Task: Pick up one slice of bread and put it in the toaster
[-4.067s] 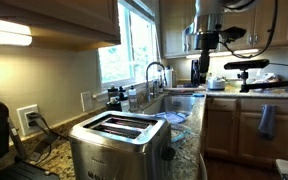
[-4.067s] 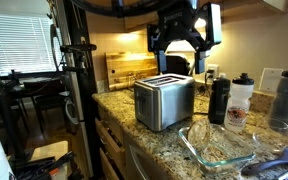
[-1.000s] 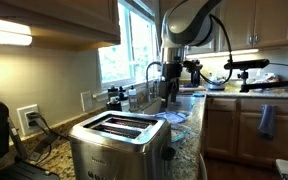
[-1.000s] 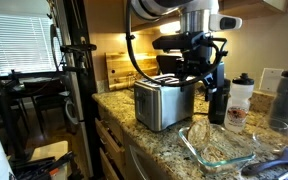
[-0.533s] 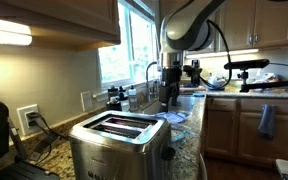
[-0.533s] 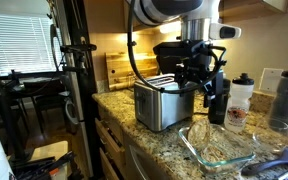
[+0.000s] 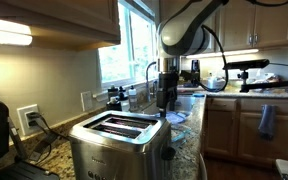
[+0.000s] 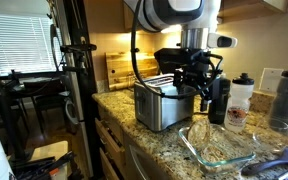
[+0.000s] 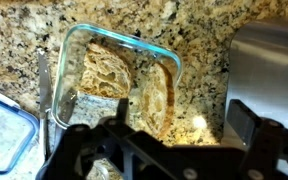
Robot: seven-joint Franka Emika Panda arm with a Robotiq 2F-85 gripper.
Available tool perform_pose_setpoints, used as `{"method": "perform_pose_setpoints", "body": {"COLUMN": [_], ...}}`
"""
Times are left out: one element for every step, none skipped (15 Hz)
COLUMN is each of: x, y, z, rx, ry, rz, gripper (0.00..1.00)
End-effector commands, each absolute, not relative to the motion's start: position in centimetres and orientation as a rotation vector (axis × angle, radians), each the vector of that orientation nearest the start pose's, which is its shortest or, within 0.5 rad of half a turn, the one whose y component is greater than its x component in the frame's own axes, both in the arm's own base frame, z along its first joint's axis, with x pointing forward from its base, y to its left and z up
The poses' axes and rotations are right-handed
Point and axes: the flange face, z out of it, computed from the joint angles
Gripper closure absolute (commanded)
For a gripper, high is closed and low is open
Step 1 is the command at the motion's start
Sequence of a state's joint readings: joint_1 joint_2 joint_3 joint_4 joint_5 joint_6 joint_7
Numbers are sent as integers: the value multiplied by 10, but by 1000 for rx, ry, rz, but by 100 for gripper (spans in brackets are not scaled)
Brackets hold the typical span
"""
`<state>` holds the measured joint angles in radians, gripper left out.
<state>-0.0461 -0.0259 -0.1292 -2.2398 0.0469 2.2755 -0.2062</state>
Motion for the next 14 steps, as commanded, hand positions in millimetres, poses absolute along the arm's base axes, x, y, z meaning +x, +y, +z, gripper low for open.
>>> {"method": "perform_pose_setpoints", "body": {"x": [527, 529, 531, 532, 533, 534, 534, 534, 534, 535, 535, 535, 535, 535], "y": [-85, -83, -82, -81, -79, -78, -77, -76, -74, -73, -72, -71, -69, -68], "z": [383, 381, 380, 378, 376, 373, 371, 368, 364, 361, 358, 355, 353, 350], "rx": [-3087, -3085, -3086, -3088, -3089, -3091, -3091, -3091, -3092, -3093, -3094, -3094, -3094, -3094], "ry": [7, 5, 4, 1, 0, 0, -1, -1, -2, -3, -5, -6, -8, -9], "rz": [-93, -91, -88, -87, -81, -77, -70, -64, -56, -47, -39, -32, -25, -19], "gripper": [0, 0, 0, 0, 0, 0, 0, 0, 0, 0, 0, 0, 0, 0]}}
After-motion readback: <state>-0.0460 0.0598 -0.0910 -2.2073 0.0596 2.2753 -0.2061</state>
